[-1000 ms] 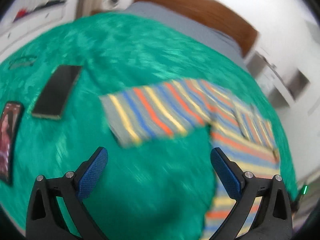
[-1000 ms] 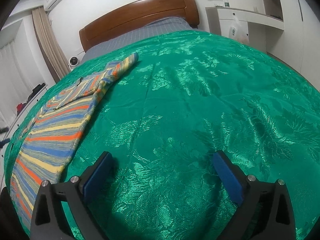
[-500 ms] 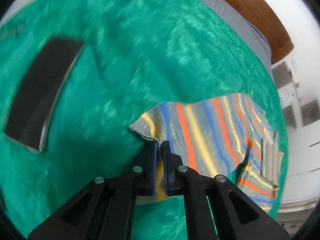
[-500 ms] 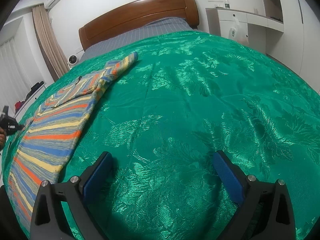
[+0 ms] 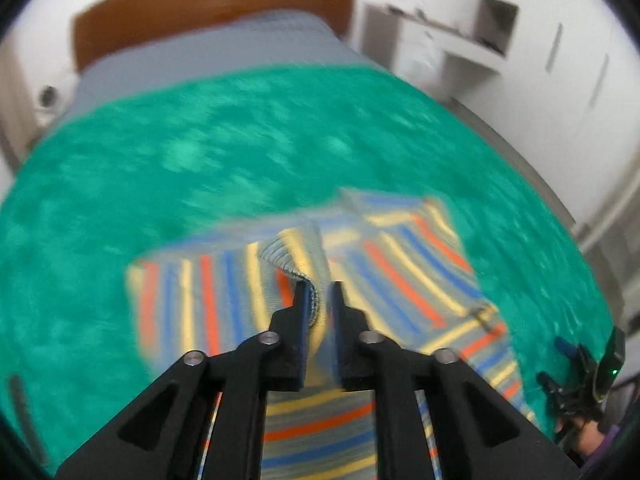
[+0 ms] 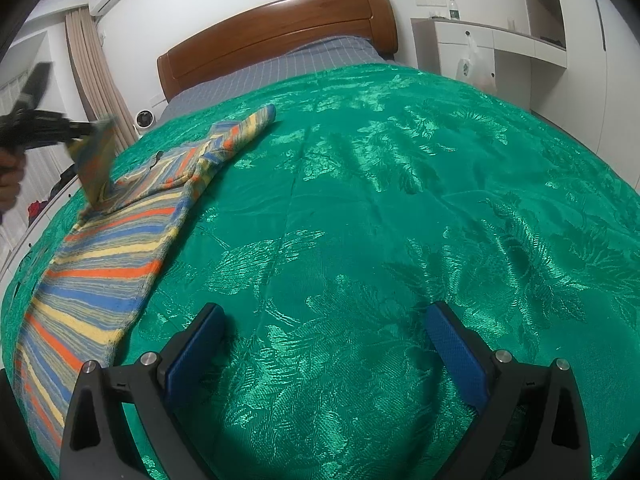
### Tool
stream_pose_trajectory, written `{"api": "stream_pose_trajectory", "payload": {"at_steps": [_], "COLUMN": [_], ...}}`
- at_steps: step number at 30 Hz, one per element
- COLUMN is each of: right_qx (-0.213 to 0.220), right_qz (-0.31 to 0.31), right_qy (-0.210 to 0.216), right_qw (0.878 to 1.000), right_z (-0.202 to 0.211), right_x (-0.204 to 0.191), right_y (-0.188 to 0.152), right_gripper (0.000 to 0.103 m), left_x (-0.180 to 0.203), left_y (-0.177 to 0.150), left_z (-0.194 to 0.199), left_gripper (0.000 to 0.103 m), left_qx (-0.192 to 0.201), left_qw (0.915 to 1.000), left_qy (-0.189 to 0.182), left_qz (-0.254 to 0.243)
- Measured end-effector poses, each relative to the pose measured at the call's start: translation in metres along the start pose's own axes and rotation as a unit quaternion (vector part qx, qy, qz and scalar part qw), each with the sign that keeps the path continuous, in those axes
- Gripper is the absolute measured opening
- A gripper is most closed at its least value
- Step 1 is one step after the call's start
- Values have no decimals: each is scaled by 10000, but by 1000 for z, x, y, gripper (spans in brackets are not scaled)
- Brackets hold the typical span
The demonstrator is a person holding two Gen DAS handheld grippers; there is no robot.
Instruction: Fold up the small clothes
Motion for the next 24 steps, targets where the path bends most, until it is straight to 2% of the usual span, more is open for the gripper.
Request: {"api": "stream_pose_trajectory", "payload": {"at_steps": [1,3,5,8,10,12,13,16,18,20,21,24], "right_qx": [0,2,12,46,58,61,59,49,25,7,-4,-35], "right_qz": [-4,-14,-25,-48,-48,-47,-45,-42,-20,-1,4,31], "right_qy": [5,16,27,50,52,54,52,42,12,-12,-21,-61], "right_qw": [10000,10000,10000,10000,10000,10000,10000,10000,10000,10000,10000,10000], "right_z": [0,0,1,2,2,3,2,2,2,2,2,0], "right_x": [0,0,0,1,2,2,2,2,2,1,1,0], "right_y": [0,0,0,0,-1,-1,-1,-1,-1,-1,-1,0], "right_gripper": [100,100,100,100,100,100,100,100,100,100,100,100], "left_x": [8,16,6,-40,-84,-125,-149,-199,-216,-223,-226,-225], "left_y": [-6,-23,-38,-66,-92,-116,-130,-156,-165,-169,-174,-181], "left_z": [-10,-17,-8,31,63,86,89,74,55,34,22,18], "left_gripper": [55,61,67,83,96,97,98,98,98,98,103,103], "left_qx": [-145,-179,-141,145,473,716,717,405,250,126,11,169], "left_qw": [9999,9996,9994,9982,9943,9875,9835,9745,9743,9769,9766,9760], "left_qy": [-61,-123,-132,201,672,1198,1458,2001,2035,1916,1933,1951], "left_qz": [41,151,272,549,674,735,791,932,929,941,941,954]}}
Point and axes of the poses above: each gripper's, at about its wrist camera, not at the fingertips, and z roughly against the way its jaws point, x to its right, y to its top, the point moved 4 cm from there along -z, roughly the way its jaws point, and after that the axes turned 5 degrees about x, right-handed, at the moved point
